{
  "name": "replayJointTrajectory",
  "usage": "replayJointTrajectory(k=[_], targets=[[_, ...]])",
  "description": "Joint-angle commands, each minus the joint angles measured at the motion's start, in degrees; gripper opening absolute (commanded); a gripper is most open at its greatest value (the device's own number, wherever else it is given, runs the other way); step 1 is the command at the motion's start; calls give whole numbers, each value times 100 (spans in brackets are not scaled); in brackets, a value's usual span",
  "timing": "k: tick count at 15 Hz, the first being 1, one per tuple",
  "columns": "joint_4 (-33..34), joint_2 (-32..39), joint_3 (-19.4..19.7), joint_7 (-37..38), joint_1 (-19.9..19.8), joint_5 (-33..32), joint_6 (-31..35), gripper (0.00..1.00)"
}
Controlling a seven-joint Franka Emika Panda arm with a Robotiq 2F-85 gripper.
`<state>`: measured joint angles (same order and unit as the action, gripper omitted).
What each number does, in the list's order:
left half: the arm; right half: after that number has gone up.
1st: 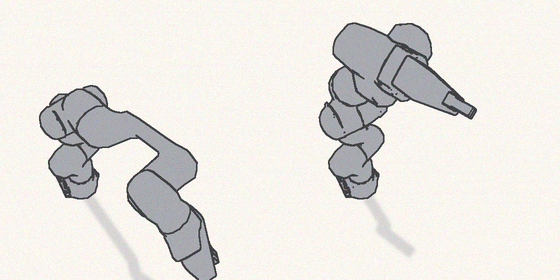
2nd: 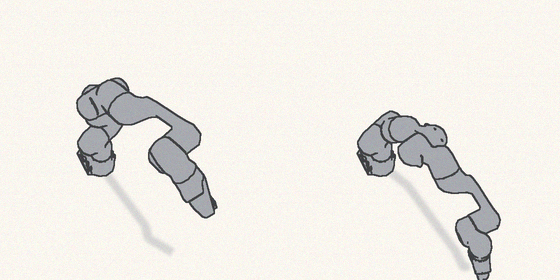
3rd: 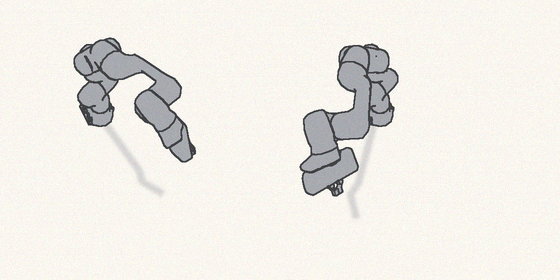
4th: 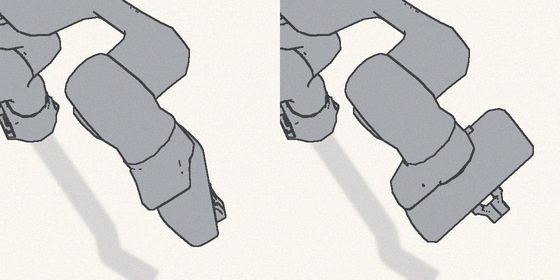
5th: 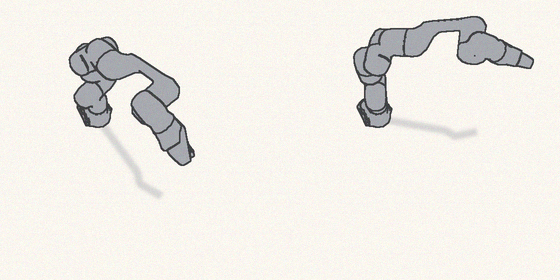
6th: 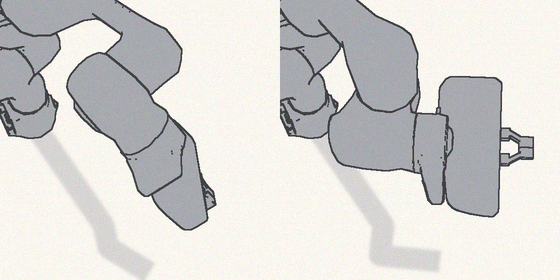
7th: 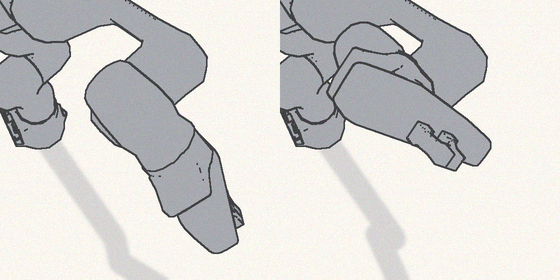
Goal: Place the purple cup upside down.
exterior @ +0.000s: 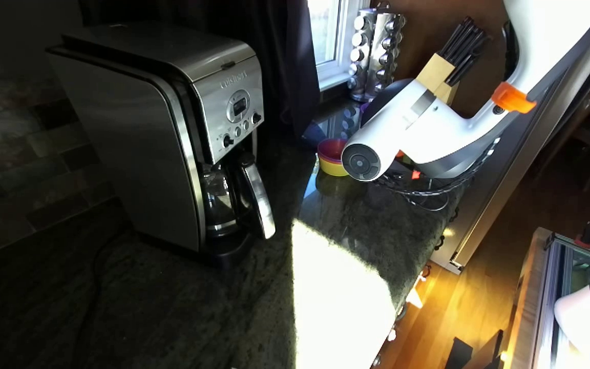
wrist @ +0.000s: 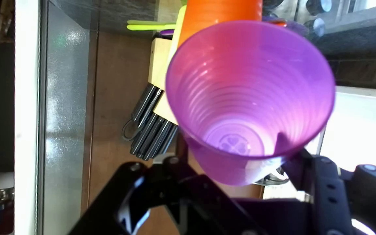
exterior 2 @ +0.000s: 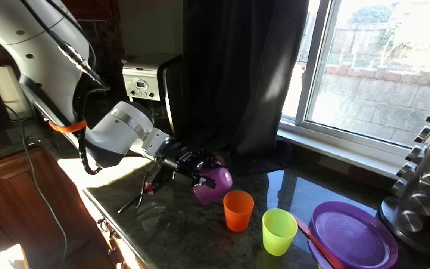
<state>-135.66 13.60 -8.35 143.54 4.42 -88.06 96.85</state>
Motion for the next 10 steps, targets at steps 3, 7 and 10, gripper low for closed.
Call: replayJointTrajectory(k=[3, 7, 10], targets=[[50, 156, 79, 137, 21, -59, 7, 44], [59, 196, 87, 141, 26, -47, -3, 44], [43, 188, 84, 141, 30, -67, 12, 94]])
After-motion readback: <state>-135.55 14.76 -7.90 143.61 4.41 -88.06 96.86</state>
